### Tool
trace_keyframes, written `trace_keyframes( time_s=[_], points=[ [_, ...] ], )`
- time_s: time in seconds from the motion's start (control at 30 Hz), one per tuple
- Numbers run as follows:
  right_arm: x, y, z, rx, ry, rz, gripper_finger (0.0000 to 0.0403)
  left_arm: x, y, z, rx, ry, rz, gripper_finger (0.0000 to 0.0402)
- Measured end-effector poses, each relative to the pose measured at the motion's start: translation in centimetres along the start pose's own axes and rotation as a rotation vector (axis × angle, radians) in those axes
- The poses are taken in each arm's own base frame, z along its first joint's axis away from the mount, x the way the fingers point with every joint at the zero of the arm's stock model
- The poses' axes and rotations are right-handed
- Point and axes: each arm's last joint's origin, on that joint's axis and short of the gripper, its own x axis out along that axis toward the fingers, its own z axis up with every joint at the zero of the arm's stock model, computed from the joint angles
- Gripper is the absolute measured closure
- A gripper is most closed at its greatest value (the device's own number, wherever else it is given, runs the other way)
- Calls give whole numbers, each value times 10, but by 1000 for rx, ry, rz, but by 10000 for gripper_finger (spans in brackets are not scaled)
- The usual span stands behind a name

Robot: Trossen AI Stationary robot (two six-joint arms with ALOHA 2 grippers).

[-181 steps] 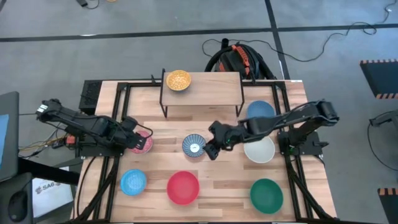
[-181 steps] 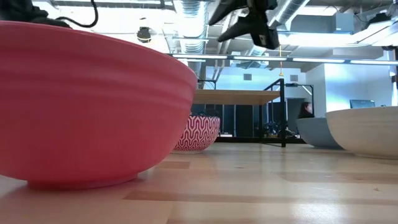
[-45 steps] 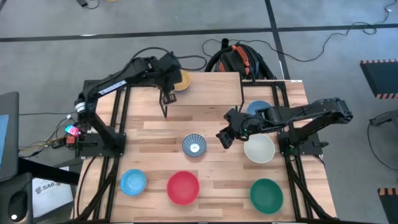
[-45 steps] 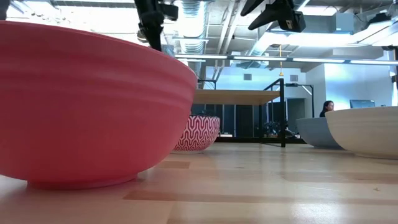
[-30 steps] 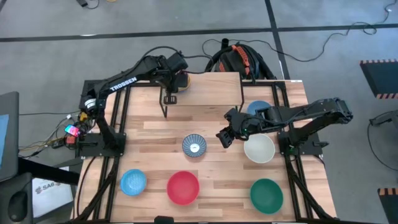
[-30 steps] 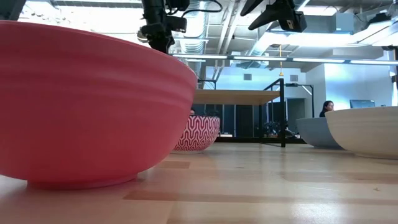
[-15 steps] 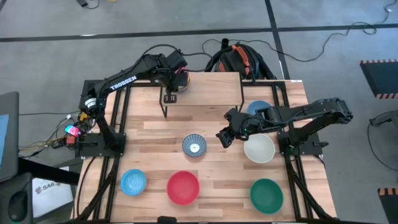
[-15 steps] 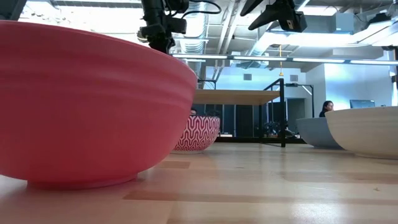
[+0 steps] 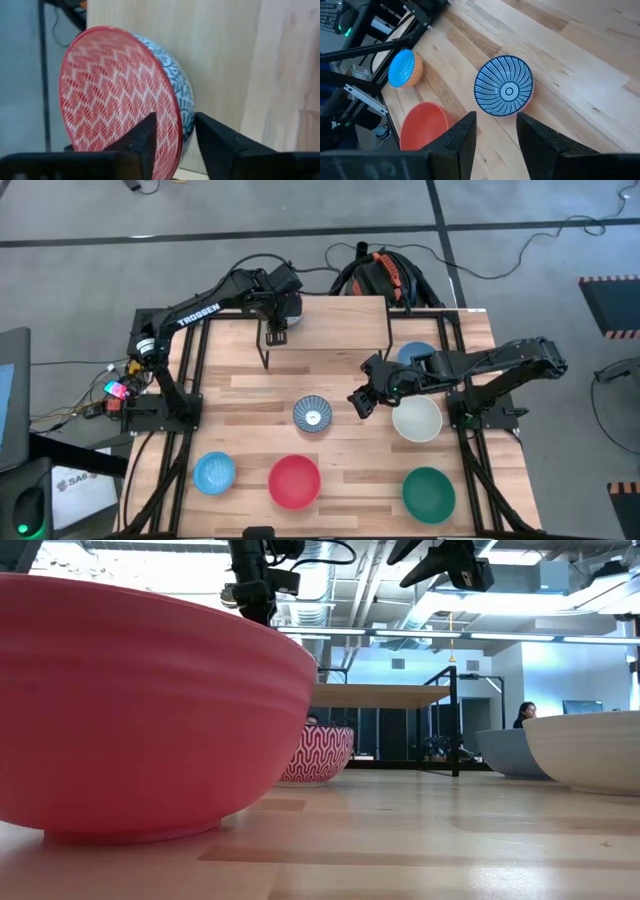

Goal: Place and stack bowls onto a shelf
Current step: Stack the red pattern bowl on top of the yellow pattern bowl on the shelf, then stack the light blue pattern bowl on top of the red pattern bowl on the shelf

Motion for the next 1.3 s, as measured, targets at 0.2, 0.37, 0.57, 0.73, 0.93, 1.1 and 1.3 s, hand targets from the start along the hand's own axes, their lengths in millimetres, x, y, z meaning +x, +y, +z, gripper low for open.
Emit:
trace_keyframes(
  time_s=[0.2, 0.37, 0.57, 0.73, 0.93, 1.1, 1.3],
  points=[
    [0, 0, 0, -24, 5, 0, 237, -17, -10, 5, 8, -15, 65, 250],
    [0, 0, 0, -42, 13, 4, 237, -34, -16, 16, -14, -112, 61, 249],
    [0, -1, -2, -52, 26, -5, 237, -18, -22, 17, -52, -110, 27, 248],
    [-1, 0, -7, -69, 49, -15, 237, -2, -25, 11, -65, -55, 17, 248],
    [-2, 2, -10, -91, 57, -7, 237, -2, -30, 12, -104, -42, 48, 248],
    [-2, 2, -10, -129, 60, -3, 237, -28, -36, 19, -139, -92, 96, 248],
    [-2, 2, -10, -191, 74, 14, 237, -57, -52, 19, -331, -163, 53, 248]
  ],
)
